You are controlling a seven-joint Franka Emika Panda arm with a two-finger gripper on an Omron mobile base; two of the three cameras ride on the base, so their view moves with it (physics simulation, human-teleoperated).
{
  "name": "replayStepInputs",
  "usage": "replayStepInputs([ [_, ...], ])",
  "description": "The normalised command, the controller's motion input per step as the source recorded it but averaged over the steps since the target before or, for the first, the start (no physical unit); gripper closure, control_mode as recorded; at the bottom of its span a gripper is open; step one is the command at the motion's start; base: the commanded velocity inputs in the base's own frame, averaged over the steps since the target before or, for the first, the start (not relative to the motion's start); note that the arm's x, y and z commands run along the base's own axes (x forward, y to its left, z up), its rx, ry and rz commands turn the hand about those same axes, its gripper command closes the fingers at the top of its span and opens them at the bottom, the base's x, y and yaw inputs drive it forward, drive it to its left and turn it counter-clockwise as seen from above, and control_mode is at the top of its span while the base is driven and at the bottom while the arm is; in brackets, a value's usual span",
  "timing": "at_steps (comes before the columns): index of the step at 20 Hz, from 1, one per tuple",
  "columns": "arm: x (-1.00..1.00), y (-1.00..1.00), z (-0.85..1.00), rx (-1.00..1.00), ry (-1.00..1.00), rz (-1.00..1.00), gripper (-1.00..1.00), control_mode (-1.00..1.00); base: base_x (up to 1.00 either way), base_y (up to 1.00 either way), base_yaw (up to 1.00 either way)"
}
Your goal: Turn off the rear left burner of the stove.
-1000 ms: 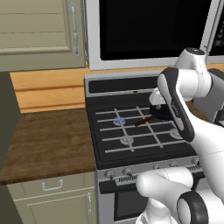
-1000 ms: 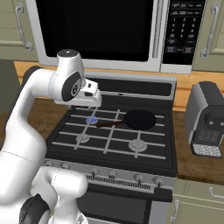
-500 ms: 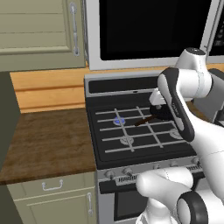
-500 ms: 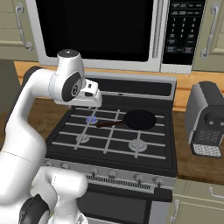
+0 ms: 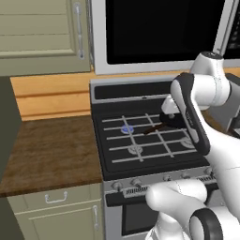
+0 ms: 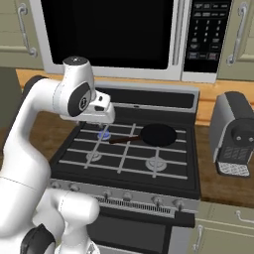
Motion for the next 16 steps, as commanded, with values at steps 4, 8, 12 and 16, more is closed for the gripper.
replayStepInputs([
  [4, 0.0, 0.0, 0.0, 0.0, 0.0, 0.0, -1.0, 1.0, -0.19, -0.24, -0.01],
  [8, 0.0, 0.0, 0.0, 0.0, 0.0, 0.0, -1.0, 1.0, 0.0, -0.39, -0.01],
  [12, 0.0, 0.0, 0.0, 0.0, 0.0, 0.0, -1.0, 1.0, 0.0, -0.56, 0.0],
  [16, 0.0, 0.0, 0.0, 0.0, 0.0, 0.0, -1.0, 1.0, 0.0, -0.46, 0.0],
])
